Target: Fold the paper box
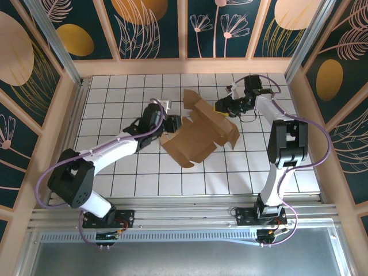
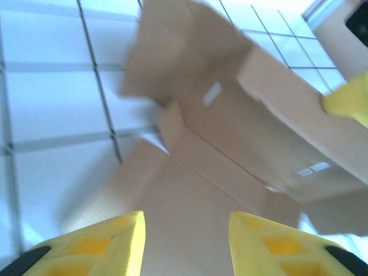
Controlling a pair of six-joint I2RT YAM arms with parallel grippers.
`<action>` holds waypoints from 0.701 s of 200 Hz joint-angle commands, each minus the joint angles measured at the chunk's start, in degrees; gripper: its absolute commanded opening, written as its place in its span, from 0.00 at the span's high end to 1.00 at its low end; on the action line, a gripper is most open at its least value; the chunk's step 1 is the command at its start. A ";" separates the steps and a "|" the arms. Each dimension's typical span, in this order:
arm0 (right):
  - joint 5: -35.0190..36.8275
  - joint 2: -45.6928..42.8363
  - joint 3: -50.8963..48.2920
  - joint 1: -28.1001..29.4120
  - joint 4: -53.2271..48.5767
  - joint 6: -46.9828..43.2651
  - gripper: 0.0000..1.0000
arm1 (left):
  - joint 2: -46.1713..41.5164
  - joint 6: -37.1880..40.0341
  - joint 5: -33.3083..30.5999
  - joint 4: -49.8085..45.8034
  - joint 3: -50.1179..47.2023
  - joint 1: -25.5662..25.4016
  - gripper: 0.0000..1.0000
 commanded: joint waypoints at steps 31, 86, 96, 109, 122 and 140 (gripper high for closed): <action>0.99 -1.14 -1.29 0.42 -1.91 -0.96 0.56 | 18.72 28.21 24.44 -5.00 19.85 13.02 0.49; 0.60 -1.01 -0.76 0.18 -2.12 -1.49 0.56 | 33.47 46.00 32.68 -8.99 33.60 13.67 0.44; 0.40 -0.64 -0.50 0.26 -2.32 -1.56 0.56 | 34.58 46.80 33.65 -5.95 33.93 13.67 0.41; 0.25 -0.31 -0.13 0.26 -2.57 -1.75 0.56 | 36.60 48.04 33.69 -3.73 35.31 13.64 0.36; 0.10 -0.28 0.11 0.20 -2.70 -1.92 0.56 | 39.17 49.46 33.92 -5.74 39.02 13.65 0.34; 0.16 -0.37 0.29 0.17 -2.96 -2.10 0.56 | 42.19 51.32 35.38 -8.98 43.28 13.66 0.34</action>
